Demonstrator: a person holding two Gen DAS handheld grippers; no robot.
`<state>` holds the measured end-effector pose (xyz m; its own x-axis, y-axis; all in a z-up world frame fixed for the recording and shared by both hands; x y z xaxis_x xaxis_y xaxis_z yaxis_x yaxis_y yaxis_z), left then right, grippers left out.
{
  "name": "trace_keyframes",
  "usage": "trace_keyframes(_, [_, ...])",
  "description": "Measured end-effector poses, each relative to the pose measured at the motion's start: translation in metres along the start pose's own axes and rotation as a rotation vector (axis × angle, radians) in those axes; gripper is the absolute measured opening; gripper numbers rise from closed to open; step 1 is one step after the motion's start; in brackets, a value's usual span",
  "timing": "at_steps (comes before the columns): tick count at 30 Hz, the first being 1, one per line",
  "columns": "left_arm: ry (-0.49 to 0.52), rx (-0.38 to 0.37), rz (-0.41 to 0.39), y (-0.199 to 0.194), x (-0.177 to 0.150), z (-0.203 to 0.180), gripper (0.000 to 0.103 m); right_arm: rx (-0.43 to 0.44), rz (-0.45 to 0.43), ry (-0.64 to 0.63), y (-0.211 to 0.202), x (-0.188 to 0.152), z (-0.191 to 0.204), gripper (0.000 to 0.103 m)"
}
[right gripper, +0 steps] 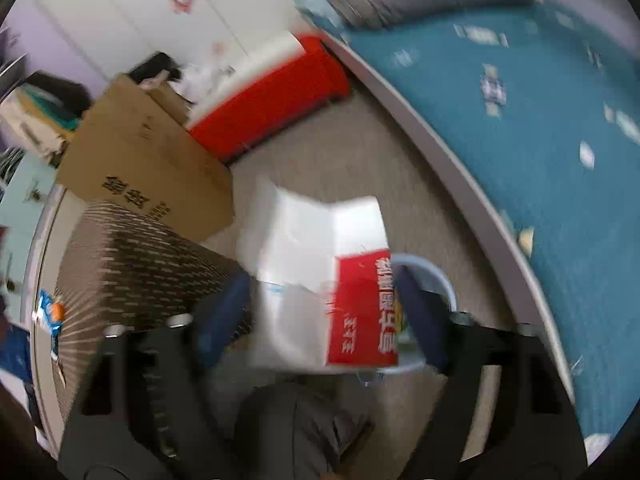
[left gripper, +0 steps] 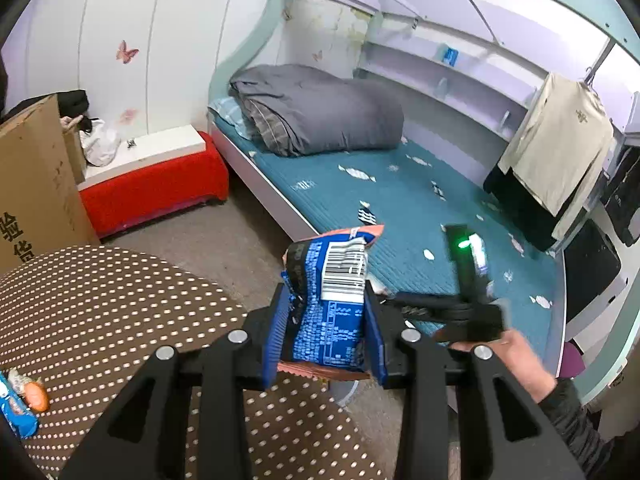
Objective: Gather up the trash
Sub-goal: 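Carry the paper box and snack bag to the wastebasket and release both, then return both tools to the table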
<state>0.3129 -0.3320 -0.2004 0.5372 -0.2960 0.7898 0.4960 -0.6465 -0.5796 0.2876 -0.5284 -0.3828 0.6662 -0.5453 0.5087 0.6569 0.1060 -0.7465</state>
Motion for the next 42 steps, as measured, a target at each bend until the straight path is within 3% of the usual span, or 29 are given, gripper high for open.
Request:
trace_keyframes(4, [0.020, -0.015, 0.040, 0.023, -0.004, -0.010, 0.035, -0.003, 0.002, 0.099, 0.010, -0.011, -0.027, 0.087])
trace_keyframes(17, [0.073, -0.085, 0.163, 0.102, -0.026, -0.052, 0.038, -0.017, -0.106, 0.147, -0.045, 0.001, -0.066, 0.089])
trace_keyframes(19, [0.082, -0.092, 0.174, 0.110, -0.028, -0.055, 0.055, -0.020, -0.118, 0.150, -0.052, 0.003, -0.069, 0.089])
trace_keyframes(20, [0.082, -0.092, 0.183, 0.115, -0.029, -0.055, 0.080, -0.020, -0.124, 0.152, -0.055, 0.003, -0.069, 0.090])
trace_keyframes(21, [0.077, -0.083, 0.180, 0.117, -0.028, -0.055, 0.091, -0.022, -0.129, 0.152, -0.058, 0.003, -0.069, 0.090])
trace_keyframes(28, [0.034, -0.023, 0.157, 0.107, -0.025, -0.037, 0.094, -0.013, -0.137, 0.141, -0.068, -0.003, -0.058, 0.094])
trace_keyframes(42, [0.004, 0.064, 0.054, 0.030, -0.022, -0.007, 0.096, 0.017, -0.161, 0.040, -0.089, -0.010, 0.007, 0.097])
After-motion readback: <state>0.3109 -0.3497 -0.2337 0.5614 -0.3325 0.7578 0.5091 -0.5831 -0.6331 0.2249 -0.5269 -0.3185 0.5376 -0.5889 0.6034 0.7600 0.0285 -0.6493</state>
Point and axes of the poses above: each gripper's, at about its wrist camera, not at the fingertips, and y roughly the way its jaws point, z to its left, x to its top, the point moved 8 cm from there along y, roughly the way its jaws point, and after that the axes turned 7 degrees about -z, right-handed, at the moved point
